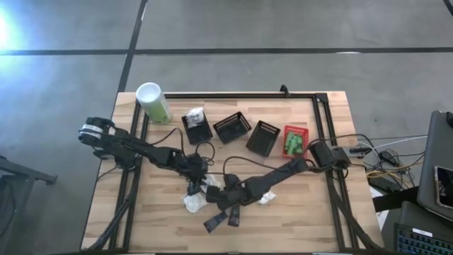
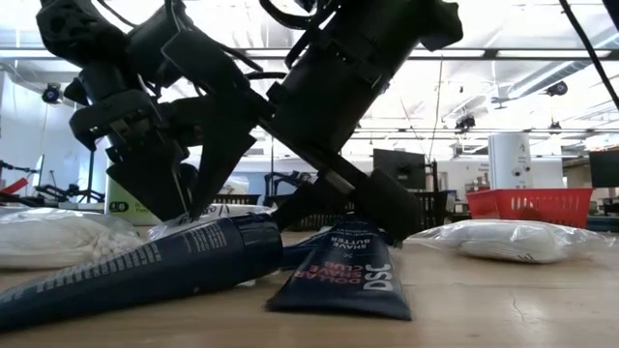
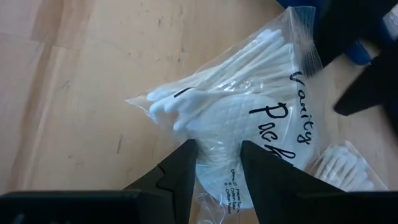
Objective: Pick & Place Travel size toiletries
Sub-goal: Put the cotton pack into the left black bin
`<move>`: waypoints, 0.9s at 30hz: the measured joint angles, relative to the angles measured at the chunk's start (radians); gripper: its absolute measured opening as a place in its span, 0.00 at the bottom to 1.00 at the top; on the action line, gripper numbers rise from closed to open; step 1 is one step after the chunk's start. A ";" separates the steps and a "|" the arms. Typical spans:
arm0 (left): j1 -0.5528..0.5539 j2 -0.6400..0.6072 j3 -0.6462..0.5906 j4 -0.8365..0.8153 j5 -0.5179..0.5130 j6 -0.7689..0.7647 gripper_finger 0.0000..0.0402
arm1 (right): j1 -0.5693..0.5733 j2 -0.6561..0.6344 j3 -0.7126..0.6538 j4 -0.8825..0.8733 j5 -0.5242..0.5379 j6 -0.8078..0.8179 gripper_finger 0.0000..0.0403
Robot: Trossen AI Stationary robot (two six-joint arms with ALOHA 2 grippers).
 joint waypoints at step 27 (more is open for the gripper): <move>-0.003 -0.019 -0.003 -0.014 0.016 -0.006 0.34 | -0.049 0.002 -0.002 0.047 0.000 -0.103 0.26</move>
